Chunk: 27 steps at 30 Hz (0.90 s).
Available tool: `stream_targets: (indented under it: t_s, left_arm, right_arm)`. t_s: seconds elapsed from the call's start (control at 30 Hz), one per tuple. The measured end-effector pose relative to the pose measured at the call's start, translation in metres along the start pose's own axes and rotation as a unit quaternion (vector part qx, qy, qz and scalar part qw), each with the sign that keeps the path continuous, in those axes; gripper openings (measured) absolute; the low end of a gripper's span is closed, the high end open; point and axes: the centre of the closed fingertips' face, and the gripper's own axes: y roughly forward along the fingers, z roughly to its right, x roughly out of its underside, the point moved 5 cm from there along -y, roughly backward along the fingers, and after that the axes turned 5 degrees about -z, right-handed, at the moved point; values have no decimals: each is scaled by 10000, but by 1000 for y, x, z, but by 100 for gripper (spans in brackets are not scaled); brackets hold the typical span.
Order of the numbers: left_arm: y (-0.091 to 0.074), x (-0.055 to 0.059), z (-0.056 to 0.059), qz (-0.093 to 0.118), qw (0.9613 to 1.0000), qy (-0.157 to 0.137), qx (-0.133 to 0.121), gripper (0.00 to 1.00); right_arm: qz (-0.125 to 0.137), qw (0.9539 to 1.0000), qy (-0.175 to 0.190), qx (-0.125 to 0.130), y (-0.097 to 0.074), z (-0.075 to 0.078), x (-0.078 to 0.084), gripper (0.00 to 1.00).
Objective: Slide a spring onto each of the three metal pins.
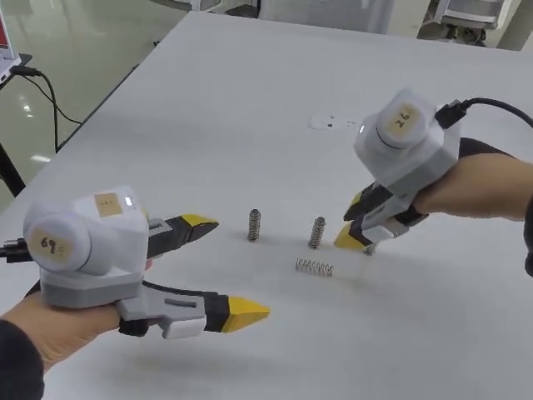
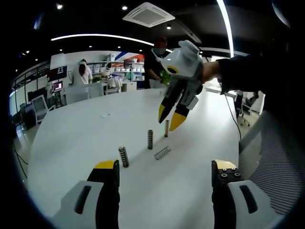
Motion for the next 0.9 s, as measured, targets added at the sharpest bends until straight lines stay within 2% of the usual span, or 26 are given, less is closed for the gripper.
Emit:
stream_targets:
  t_s: [0.5,0.9]
  left_arm:
    - [0,0,7,-15,10000,9,32,77]
    - [-1,1,9,-36,10000,0,24,77]
  right_arm:
    - [-95,9999,-38,-138,16,-17,8,27]
    - [-165,9996,26,-225,38,-16,17,25]
